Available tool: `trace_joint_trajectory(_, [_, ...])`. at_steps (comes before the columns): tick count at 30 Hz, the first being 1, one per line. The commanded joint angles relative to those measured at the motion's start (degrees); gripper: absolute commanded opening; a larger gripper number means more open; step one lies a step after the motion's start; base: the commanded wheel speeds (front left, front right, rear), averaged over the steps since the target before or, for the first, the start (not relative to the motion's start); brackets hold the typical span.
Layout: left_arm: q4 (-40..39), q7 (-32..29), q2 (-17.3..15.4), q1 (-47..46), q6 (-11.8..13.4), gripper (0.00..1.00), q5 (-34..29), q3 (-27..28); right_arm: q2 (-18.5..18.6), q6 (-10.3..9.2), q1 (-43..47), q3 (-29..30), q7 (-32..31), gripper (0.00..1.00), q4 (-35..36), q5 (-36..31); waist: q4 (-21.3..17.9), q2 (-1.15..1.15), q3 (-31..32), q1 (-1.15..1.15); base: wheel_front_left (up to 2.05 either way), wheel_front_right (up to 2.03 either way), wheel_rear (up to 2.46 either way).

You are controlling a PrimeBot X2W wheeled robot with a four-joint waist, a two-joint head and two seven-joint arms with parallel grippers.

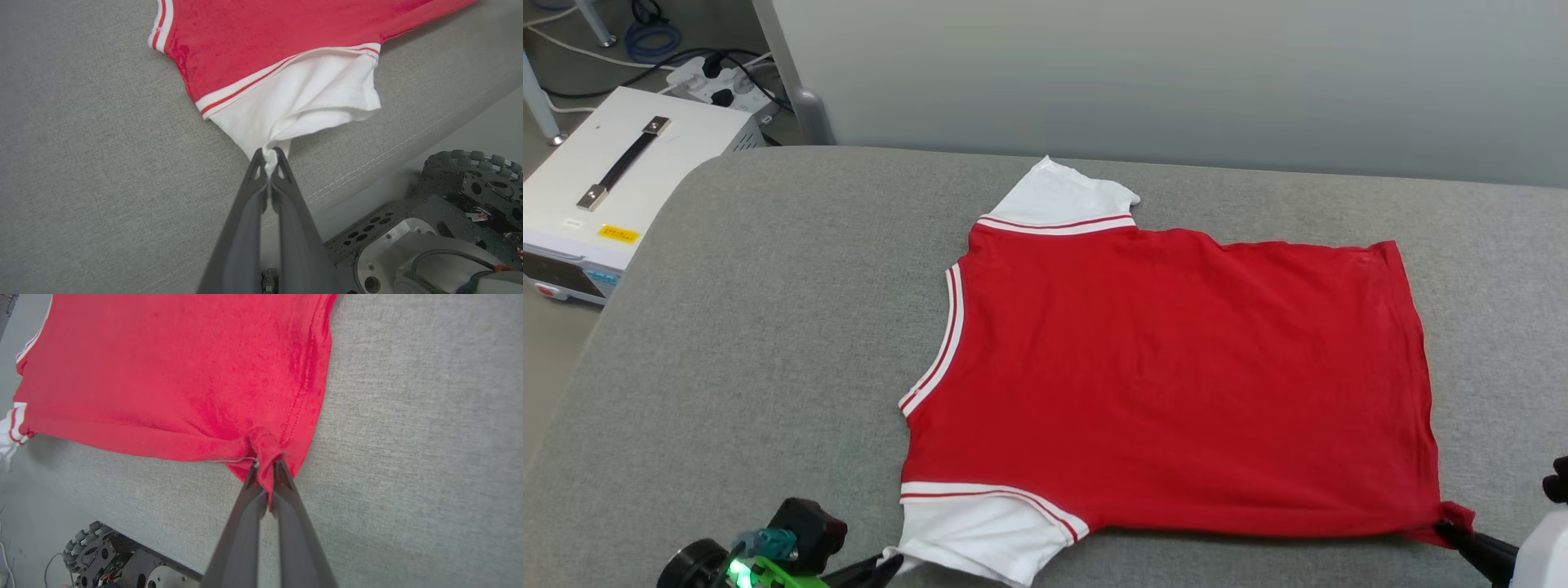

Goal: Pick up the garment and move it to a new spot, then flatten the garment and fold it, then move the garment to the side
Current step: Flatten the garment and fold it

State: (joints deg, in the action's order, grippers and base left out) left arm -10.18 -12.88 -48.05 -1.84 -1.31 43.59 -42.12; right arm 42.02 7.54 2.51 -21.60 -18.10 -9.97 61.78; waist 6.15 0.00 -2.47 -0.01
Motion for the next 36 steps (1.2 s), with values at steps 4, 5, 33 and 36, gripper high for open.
trace_joint_trajectory(4, [-0.31,2.27,0.75,-4.50,0.06,0.00,-2.71,1.79,-0.41,-0.05,-0.17,4.09,-1.45,0.00,3.80,-2.09,-0.85,0.00,-2.21,0.01,0.00,0.00,0.00])
trace_joint_trajectory(5, [-0.20,2.52,0.90,-5.45,0.09,0.00,-3.19,2.11,-0.62,-0.05,-0.44,4.85,-1.79,0.00,4.51,-2.48,-0.99,0.00,-2.65,0.01,0.00,0.00,0.00])
trace_joint_trajectory(33, [23.60,2.49,9.47,-31.56,-5.55,0.00,-8.04,-0.01,-8.90,-0.05,-20.37,6.28,-10.47,0.00,-1.62,-15.39,-4.73,0.00,-15.60,0.01,0.00,0.00,0.00])
trace_joint_trajectory(36, [27.21,3.71,10.89,-33.16,-5.85,0.00,-7.75,-1.30,-9.16,-0.05,-21.95,4.92,-9.55,0.00,-3.81,-15.61,-4.65,0.00,-16.08,0.01,0.00,0.00,0.00])
